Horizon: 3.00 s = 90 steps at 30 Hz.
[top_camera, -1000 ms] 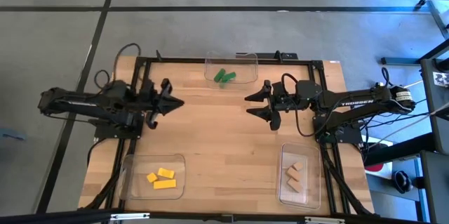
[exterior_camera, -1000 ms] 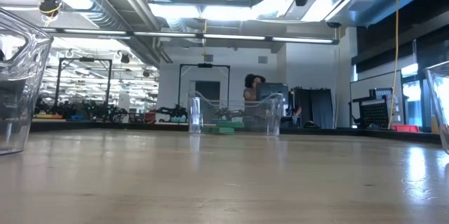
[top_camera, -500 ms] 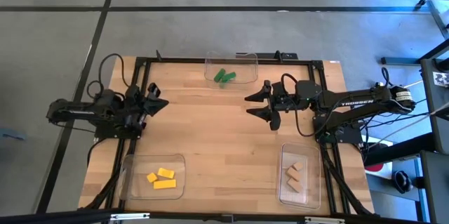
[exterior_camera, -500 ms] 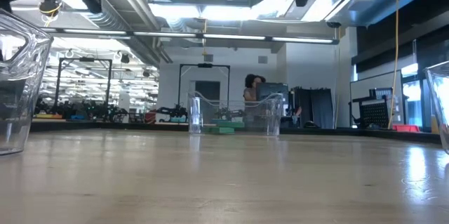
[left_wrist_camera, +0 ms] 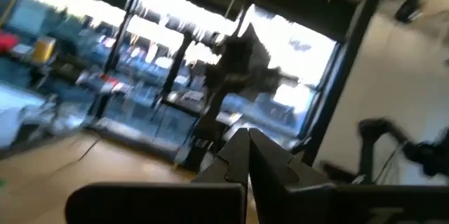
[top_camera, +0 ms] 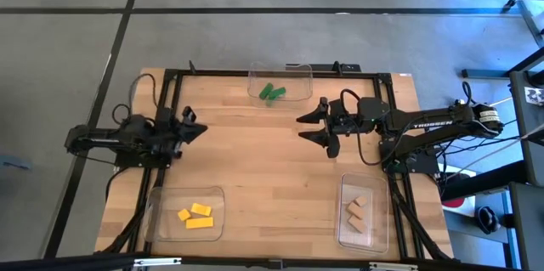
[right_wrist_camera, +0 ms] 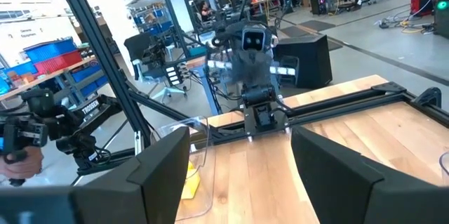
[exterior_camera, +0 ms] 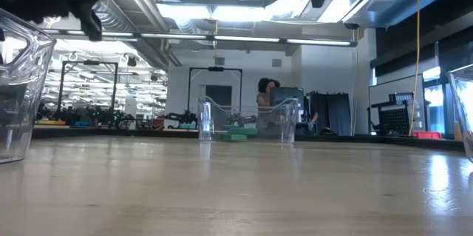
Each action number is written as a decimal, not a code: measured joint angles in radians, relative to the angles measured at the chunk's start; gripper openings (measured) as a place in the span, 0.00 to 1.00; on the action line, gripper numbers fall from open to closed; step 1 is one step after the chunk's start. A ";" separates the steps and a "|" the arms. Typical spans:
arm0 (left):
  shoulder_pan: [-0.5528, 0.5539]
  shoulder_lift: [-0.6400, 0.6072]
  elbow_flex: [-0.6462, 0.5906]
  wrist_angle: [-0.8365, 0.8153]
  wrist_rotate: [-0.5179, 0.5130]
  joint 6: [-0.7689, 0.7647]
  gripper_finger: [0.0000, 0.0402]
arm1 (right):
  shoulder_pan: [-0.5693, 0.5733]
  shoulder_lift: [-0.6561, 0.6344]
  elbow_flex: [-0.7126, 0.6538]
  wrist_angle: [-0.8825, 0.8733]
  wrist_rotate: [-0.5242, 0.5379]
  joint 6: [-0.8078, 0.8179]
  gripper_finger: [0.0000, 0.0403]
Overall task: Sort & place blocks by color
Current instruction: Return to Home Position
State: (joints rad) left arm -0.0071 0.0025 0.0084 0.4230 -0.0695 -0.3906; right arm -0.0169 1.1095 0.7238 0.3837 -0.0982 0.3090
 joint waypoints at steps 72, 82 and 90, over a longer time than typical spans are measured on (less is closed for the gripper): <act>0.000 0.004 -0.001 -0.408 0.059 0.087 0.00 | 0.002 -0.709 -0.465 -0.197 -0.068 0.018 0.02; 0.000 0.004 -0.001 -0.408 0.059 0.087 0.00 | 0.002 -0.853 -0.629 -0.050 -0.034 0.074 0.00; 0.000 0.004 -0.001 -0.408 0.059 0.087 0.00 | 0.003 -0.930 -0.712 -0.012 0.001 0.036 0.00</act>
State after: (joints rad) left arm -0.0074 0.0063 0.0078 0.0154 -0.0103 -0.3038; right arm -0.0143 0.1793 0.0120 0.3713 -0.0971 0.3449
